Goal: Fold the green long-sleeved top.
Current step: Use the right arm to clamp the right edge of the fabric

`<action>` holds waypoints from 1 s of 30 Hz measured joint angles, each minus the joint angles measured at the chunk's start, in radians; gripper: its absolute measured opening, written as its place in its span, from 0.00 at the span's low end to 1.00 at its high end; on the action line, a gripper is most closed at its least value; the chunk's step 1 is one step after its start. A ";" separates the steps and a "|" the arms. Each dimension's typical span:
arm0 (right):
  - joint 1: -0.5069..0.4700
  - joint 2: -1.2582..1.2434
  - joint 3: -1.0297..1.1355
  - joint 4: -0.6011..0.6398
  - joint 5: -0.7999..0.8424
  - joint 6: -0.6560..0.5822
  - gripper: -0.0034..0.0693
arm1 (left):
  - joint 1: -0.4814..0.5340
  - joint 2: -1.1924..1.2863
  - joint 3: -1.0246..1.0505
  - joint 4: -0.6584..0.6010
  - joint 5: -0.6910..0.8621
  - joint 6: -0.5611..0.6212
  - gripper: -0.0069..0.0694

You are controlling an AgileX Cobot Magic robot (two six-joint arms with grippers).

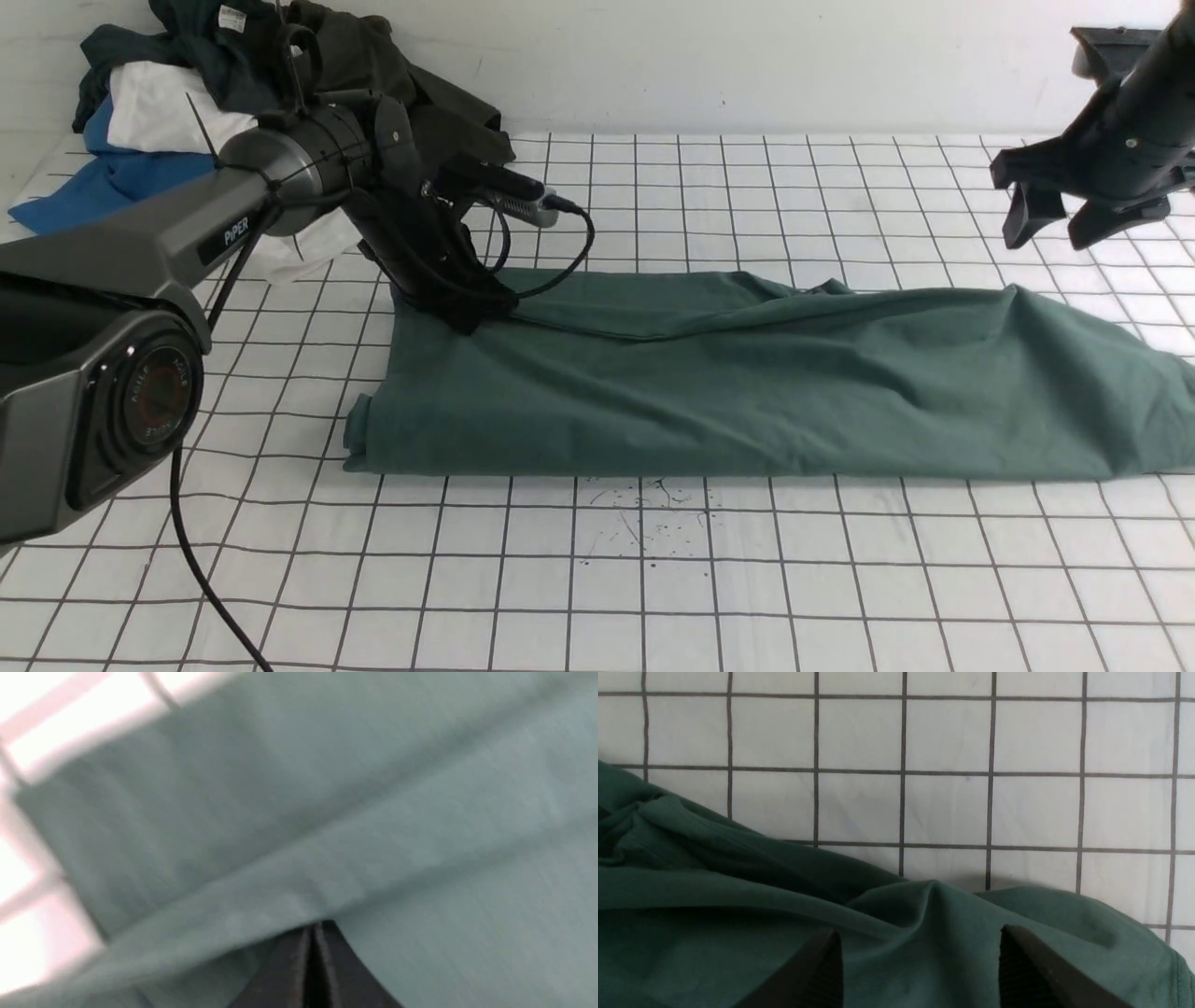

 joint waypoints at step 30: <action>-0.151 -0.231 0.451 -0.106 -0.136 0.080 0.62 | 0.029 -0.070 -0.208 -0.195 0.282 0.143 0.08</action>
